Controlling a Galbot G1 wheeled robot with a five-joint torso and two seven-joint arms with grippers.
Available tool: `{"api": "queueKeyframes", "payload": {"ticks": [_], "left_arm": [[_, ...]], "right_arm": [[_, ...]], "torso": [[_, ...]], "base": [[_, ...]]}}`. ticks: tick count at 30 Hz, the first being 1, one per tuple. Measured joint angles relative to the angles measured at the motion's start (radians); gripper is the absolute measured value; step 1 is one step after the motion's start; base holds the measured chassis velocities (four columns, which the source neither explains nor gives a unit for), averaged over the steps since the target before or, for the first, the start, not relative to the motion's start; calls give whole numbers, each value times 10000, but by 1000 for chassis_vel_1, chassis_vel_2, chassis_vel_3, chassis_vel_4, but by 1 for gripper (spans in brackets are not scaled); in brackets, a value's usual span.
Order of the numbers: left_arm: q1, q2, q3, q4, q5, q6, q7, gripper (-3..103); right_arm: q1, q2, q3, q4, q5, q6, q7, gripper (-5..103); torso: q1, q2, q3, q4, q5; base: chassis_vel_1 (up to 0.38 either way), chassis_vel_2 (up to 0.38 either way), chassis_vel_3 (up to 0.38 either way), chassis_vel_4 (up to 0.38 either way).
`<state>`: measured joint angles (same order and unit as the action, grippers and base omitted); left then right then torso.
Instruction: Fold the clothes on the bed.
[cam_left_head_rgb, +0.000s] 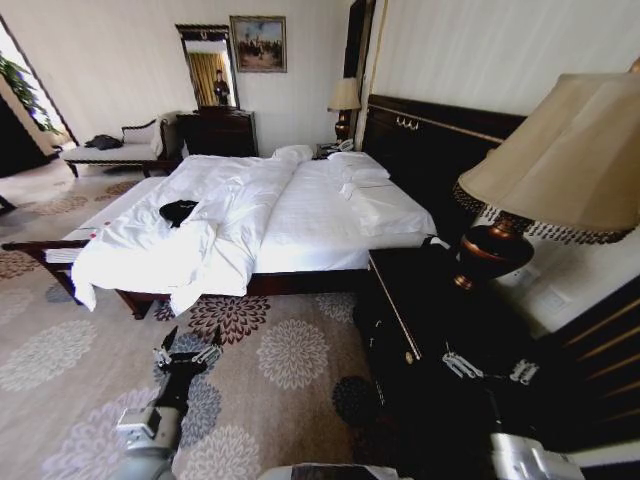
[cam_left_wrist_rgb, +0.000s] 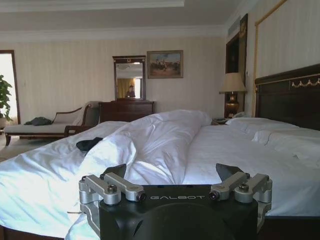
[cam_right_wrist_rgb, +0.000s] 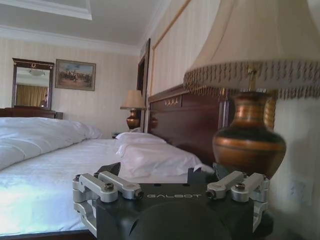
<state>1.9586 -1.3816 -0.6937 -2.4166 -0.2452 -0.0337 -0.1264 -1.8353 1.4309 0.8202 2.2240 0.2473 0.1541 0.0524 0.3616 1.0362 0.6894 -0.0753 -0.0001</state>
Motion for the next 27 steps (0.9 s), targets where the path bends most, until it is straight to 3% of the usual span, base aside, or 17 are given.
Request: {"api": "queueKeyframes", "payload": {"ticks": [3, 4, 13, 14, 15, 19, 22, 27], "left_arm": [[106, -235, -190, 15, -131, -136, 57, 100], [188, -416, -277, 5, -164, -145, 118, 100], [48, -804, -416, 74, 174, -153, 257, 100], [-69, -659, -424, 40, 11, -66, 257, 100], [-134, -557, -422, 40, -82, -23, 256, 100], [-360, -170, -405, 171, -436, 30, 255, 100], [-464, 389, -341, 187, -959, 146, 220, 100], [-950, 1235, -168, 260, -1429, 223, 163, 100]], "right_arm": [[571, -492, -172, -549, 553, -260, 154, 100], [655, -563, -204, -638, 643, -302, 178, 100], [1230, -901, -695, -1082, 759, -328, 273, 100], [1985, -1219, -1283, -1507, 780, -369, 331, 100], [2239, -1266, -1409, -1411, 701, -445, 295, 100], [2152, -1211, -1355, -713, 555, -388, -21, 100], [1336, -1082, -1144, -425, 497, -90, -414, 100], [558, -750, -813, -265, 283, 448, -826, 100]], "torso": [[2, -1, 1, 6, 0], [2, -1, 0, -3, -2], [0, 0, -1, -14, -9], [0, -2, 0, 9, 4], [2, -2, 1, 12, 8], [3, -2, 1, 4, -15], [0, 0, -1, -11, -8], [0, 0, -1, -4, -6]], "base": [[0, 0, 0, 0], [0, 0, 0, 0], [0, 0, 0, 0], [0, 0, 0, 0], [0, 0, 0, 0], [0, 0, 0, 0], [0, 0, 0, 0], [0, 0, 0, 0]]}}
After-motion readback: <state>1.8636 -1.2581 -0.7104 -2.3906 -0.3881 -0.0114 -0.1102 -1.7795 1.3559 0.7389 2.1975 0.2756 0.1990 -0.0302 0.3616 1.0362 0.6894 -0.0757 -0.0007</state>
